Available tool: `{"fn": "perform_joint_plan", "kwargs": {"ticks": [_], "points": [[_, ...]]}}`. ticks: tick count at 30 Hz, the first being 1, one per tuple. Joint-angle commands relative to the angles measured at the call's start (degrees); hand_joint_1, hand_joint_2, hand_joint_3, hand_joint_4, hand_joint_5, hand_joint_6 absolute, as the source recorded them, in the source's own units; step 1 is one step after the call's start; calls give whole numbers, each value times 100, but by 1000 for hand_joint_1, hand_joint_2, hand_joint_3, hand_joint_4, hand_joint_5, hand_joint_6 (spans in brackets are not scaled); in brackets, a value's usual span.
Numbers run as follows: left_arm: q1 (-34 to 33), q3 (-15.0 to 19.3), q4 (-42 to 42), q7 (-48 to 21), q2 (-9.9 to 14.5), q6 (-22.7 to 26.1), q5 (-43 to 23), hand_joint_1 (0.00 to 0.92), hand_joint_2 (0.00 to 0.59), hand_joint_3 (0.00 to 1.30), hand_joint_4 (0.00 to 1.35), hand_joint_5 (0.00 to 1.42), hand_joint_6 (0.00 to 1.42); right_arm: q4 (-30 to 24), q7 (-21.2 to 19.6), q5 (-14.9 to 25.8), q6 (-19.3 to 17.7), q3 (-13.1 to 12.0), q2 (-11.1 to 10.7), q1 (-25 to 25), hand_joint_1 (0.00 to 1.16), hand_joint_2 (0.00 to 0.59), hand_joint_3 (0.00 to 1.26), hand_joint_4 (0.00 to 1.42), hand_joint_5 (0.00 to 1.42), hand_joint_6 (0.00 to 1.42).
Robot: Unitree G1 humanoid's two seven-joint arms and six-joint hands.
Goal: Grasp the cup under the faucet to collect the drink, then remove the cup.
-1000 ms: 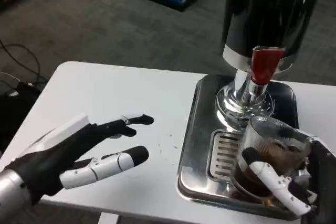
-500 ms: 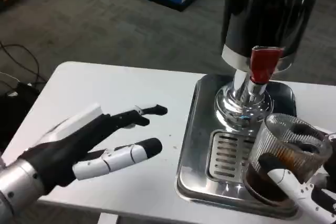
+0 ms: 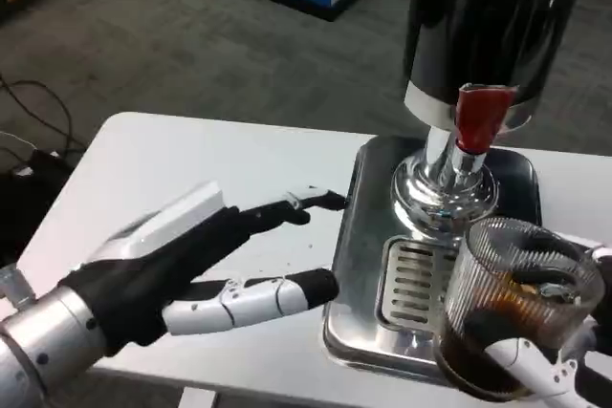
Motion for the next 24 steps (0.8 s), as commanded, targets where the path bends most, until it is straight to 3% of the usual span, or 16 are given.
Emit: {"fn": "perform_joint_plan", "kwargs": {"ticks": [1, 7, 13, 24], "points": [[98, -73, -361, -149, 128, 23, 85, 14, 127, 176, 74, 147, 140, -268, 58, -22, -604, 47, -35, 59, 833, 174, 901, 1079, 1310, 1408], [441, 1, -870, -232, 255, 5, 211, 10, 127, 176, 73, 147, 140, -325, 127, -71, -801, 87, -16, 63, 834, 174, 906, 1079, 1310, 1411], [747, 180, -1220, -291, 349, 146, 280, 4, 114, 159, 57, 130, 134, -394, 172, -100, -711, 136, 65, -118, 834, 174, 910, 1079, 1310, 1414], [1561, 932, -2282, -309, 399, 462, 308, 0, 95, 134, 26, 108, 113, -688, 470, 7, -694, 208, 67, -32, 834, 174, 923, 1092, 1324, 1420]]}}
